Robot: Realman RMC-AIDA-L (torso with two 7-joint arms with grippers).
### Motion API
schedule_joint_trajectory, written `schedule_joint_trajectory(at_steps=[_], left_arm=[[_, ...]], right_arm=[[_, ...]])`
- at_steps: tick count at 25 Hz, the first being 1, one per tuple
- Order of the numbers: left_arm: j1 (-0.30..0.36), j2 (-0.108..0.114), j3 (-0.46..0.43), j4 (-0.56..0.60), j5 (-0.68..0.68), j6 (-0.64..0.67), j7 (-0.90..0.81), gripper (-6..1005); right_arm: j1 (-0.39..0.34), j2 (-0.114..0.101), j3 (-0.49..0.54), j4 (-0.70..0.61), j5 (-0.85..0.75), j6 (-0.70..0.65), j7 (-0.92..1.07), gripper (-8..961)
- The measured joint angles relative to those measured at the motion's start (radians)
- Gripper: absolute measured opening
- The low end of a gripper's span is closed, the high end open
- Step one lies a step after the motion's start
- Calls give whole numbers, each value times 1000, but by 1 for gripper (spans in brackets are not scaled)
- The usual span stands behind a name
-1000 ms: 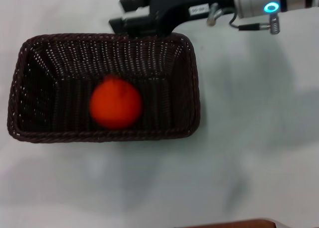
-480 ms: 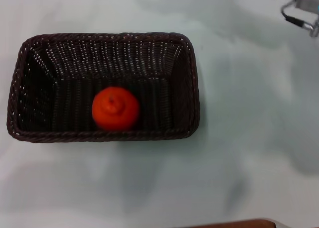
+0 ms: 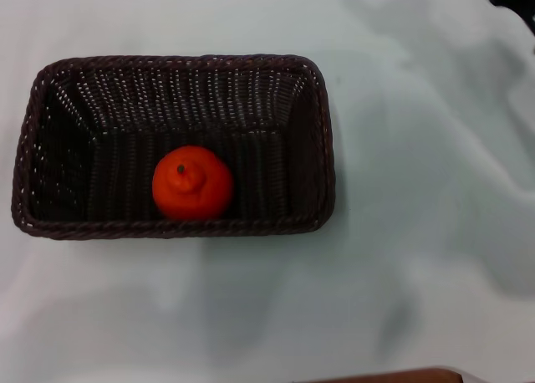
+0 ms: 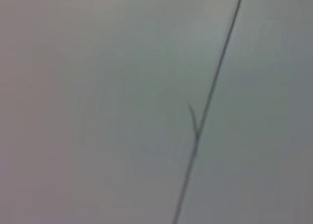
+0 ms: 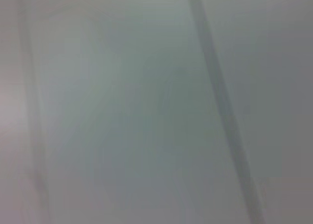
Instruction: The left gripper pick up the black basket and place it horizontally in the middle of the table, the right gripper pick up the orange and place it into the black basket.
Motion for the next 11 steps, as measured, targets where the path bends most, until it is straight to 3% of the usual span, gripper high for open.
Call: schedule_joint_trajectory(at_steps=[6,11], left_arm=[[16,-5,-1,170,-171,12,282,785],[13,-6,-1,240,-253,38,331,785]], right_arm=[[33,-2,252,244,13,117,-155,924],[34,-3,337,278,11,156,-198,924]])
